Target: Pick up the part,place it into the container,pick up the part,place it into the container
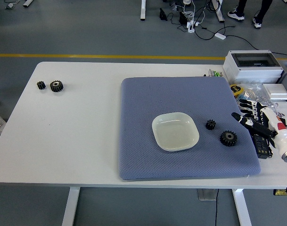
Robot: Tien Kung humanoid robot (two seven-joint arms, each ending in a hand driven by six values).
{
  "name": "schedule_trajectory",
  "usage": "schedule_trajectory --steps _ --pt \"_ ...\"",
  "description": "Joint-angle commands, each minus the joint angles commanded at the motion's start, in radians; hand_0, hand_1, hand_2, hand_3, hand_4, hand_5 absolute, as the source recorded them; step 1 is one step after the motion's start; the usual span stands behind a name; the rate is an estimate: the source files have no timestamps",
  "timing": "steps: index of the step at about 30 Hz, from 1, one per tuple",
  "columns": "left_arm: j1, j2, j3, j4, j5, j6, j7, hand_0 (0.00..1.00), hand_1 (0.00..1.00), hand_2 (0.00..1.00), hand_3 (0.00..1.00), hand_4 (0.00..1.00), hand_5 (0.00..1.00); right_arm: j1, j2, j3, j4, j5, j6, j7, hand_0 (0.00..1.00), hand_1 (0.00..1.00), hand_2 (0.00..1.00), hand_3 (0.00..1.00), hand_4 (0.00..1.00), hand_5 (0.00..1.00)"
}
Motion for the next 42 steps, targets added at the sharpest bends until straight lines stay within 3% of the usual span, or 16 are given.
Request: schedule_trajectory --steps 1,7,8,13,14,20,33,42 --pt "0.0 0.0 0.0 0.0 0.0 0.0 0.0 0.676 0.646 0.662 0.574 0.674 0.632 0.004 -0.008 -0.006 0.004 -0.02 0.007 -0.004 0.836 0.828 0.867 0.861 0.998 0.343" --pt "0.001 0.0 -0.001 0.0 -0.003 0.0 0.001 0.676 0.646 0.662 0.574 0.674 0.632 0.074 -0.092 -0.109 0.031 -0.24 0.089 -0.053 0.836 0.828 0.867 0.861 0.998 0.343" --pt "0.001 0.0 0.0 0.0 -0.003 0.0 0.001 0.677 0.647 0.662 0.574 0.674 0.631 0.086 -0.101 -0.127 0.03 -0.27 0.094 -0.056 0.812 0.804 0.856 0.841 0.998 0.3" --pt "0.001 0.0 0.003 0.0 -0.006 0.0 0.002 0.677 0.647 0.662 0.574 0.674 0.631 0.159 -0.132 -0.226 0.0 -0.326 0.087 -0.053 0.812 0.804 0.856 0.841 0.998 0.3" --pt "0.001 0.0 0.003 0.0 -0.007 0.0 0.002 0.676 0.648 0.664 0.574 0.674 0.632 0.173 -0.134 -0.244 -0.006 -0.323 0.085 -0.051 0.761 0.754 0.814 0.796 0.998 0.291" --pt "-0.001 0.0 0.003 0.0 -0.011 0.0 0.002 0.678 0.648 0.664 0.574 0.673 0.633 0.256 -0.138 -0.34 -0.057 -0.313 0.091 -0.062 0.746 0.739 0.797 0.772 0.998 0.293" --pt "-0.002 0.0 -0.003 0.0 -0.014 0.002 0.0 0.678 0.646 0.666 0.575 0.674 0.634 0.344 -0.121 -0.444 -0.158 -0.313 0.107 -0.073 0.724 0.716 0.772 0.701 0.998 0.277" --pt "-0.004 0.0 -0.002 0.0 -0.018 0.002 0.0 0.678 0.647 0.666 0.576 0.674 0.634 0.382 -0.096 -0.5 -0.228 -0.352 0.068 -0.081 0.682 0.678 0.737 0.662 0.998 0.269"
